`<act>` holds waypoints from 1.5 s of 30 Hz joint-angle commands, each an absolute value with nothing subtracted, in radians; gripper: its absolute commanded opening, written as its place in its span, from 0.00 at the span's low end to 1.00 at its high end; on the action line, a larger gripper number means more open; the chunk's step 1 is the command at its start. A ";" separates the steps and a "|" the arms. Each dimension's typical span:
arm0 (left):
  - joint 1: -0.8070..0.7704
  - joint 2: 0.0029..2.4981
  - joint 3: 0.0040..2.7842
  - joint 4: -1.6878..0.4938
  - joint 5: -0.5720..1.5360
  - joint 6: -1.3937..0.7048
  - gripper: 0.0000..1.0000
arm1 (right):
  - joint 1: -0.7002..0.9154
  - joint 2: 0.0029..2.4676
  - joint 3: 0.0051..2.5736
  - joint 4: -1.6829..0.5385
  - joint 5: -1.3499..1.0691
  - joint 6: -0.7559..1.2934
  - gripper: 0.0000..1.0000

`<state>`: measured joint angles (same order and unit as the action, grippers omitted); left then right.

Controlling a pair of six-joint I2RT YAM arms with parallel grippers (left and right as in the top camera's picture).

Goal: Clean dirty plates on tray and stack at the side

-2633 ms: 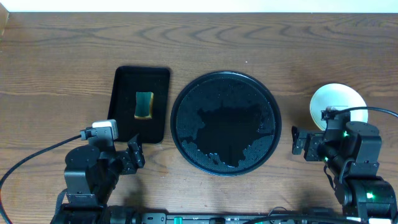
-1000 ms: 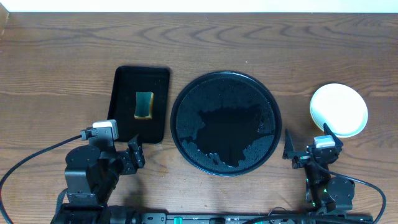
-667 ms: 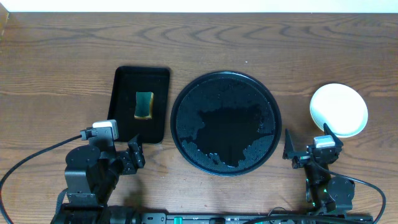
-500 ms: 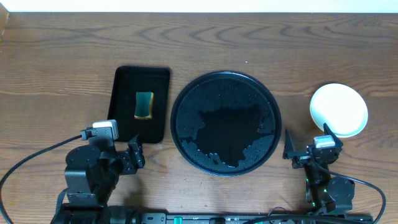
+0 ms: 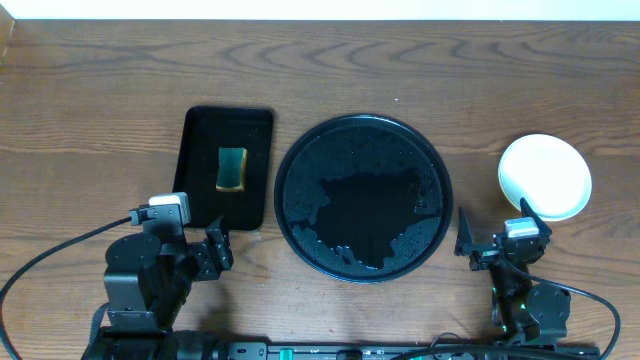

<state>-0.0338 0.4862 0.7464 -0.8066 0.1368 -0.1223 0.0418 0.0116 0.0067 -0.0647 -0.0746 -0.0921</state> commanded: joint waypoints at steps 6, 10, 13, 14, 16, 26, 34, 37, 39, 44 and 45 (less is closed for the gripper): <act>-0.032 0.435 0.728 -0.826 0.113 -0.086 0.81 | 0.053 0.005 0.006 -0.068 -0.079 -0.106 0.99; -0.028 0.350 0.638 -0.810 0.090 -0.086 0.81 | 0.053 0.005 0.006 -0.069 -0.079 -0.106 0.99; -0.028 0.260 0.521 -0.730 0.086 -0.086 0.81 | 0.053 0.005 0.006 -0.069 -0.079 -0.106 0.99; -0.028 0.225 0.476 -0.690 0.086 -0.086 0.81 | 0.053 0.005 0.006 -0.069 -0.079 -0.106 0.99; -0.028 0.157 0.384 -0.602 0.086 -0.087 0.81 | 0.053 0.005 0.006 -0.069 -0.079 -0.106 0.99; -0.030 0.002 0.082 -0.159 0.085 -0.092 0.81 | 0.053 0.005 0.006 -0.069 -0.079 -0.106 0.99; -0.030 0.002 0.004 -0.067 0.085 -0.072 0.81 | 0.053 0.005 0.006 -0.069 -0.079 -0.106 0.99; -0.030 0.002 0.004 -0.063 0.086 -0.072 0.81 | 0.053 0.005 0.006 -0.069 -0.079 -0.106 0.99; -0.030 0.002 0.004 -0.063 0.086 -0.072 0.81 | 0.053 0.005 0.006 -0.069 -0.079 -0.106 0.99; -0.030 0.002 0.004 -0.063 0.086 -0.072 0.81 | 0.053 0.005 0.006 -0.069 -0.079 -0.106 0.99; -0.030 0.002 0.004 -0.063 0.086 -0.072 0.81 | 0.053 0.005 0.006 -0.069 -0.079 -0.106 0.99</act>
